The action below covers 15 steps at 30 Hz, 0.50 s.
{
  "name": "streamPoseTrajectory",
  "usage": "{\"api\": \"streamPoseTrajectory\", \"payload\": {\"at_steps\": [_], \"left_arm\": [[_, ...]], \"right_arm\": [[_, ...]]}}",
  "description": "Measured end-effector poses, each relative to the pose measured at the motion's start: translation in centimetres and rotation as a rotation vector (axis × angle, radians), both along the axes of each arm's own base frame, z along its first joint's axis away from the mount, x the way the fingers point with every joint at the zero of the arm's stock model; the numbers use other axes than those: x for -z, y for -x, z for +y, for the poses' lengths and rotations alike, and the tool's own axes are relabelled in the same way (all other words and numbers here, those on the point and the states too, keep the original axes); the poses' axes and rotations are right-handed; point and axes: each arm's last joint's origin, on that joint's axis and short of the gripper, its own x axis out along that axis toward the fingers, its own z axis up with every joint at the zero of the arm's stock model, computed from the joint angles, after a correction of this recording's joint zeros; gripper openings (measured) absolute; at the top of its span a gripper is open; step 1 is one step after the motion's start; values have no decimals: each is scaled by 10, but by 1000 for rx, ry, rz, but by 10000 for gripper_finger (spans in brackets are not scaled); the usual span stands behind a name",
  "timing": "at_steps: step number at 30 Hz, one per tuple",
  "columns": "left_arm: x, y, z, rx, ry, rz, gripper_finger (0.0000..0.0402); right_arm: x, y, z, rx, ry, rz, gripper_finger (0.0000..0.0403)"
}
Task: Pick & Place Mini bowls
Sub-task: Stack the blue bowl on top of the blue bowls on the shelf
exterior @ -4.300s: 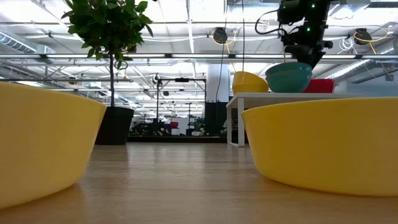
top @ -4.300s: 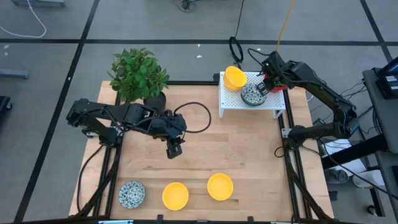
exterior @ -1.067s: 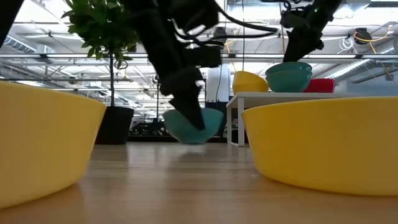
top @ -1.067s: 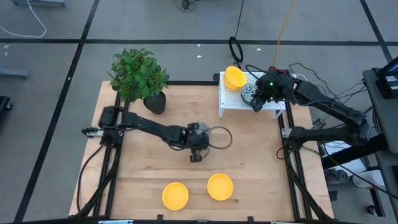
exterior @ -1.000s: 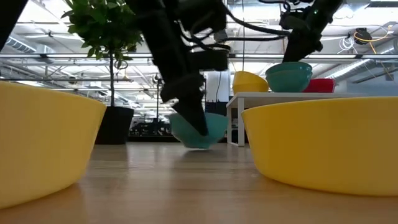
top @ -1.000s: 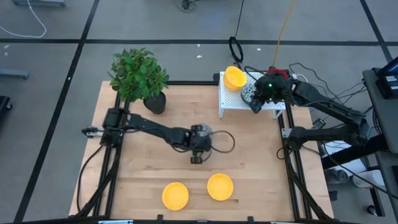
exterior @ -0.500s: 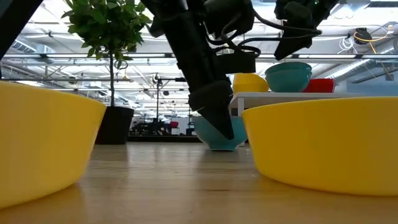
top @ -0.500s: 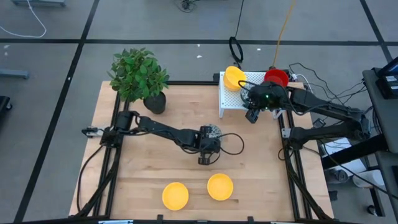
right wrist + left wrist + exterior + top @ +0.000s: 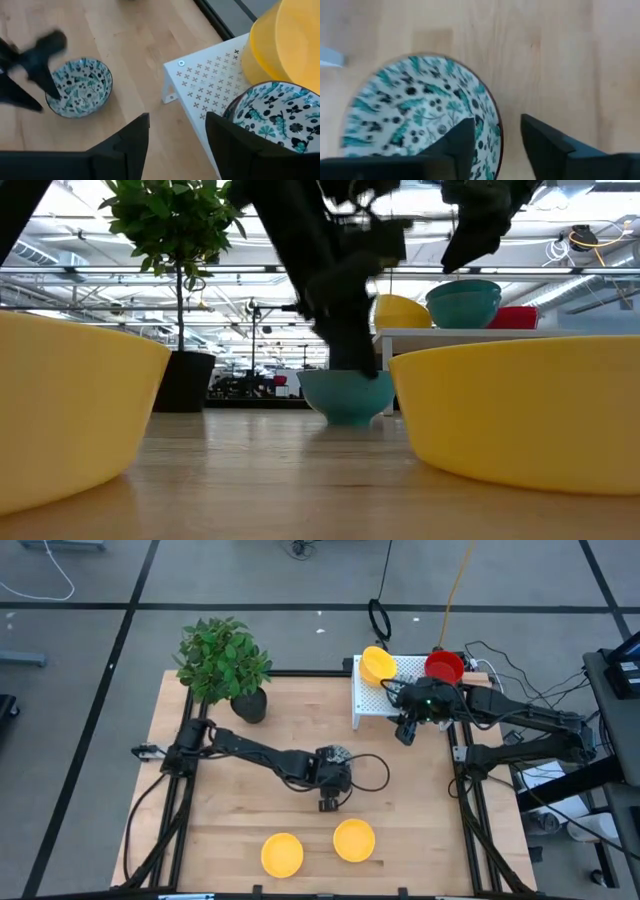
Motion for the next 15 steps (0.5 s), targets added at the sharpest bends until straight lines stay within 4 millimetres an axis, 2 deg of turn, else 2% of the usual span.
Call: {"api": "streamPoseTrajectory", "payload": {"at_steps": [4,7,10,15], "left_arm": [[-38,15,1,-28,29,-38,203],[-66,32,3,-101,78,-48,219],[-94,51,7,-199,143,-70,224],[-133,88,12,-371,260,-83,225]], "right_arm": [[3,2,3,-57,24,52,186],[10,-2,9,-140,23,51,183],[25,-11,19,-245,-3,-6,178],[62,-29,44,-453,-1,-220,178]]}}
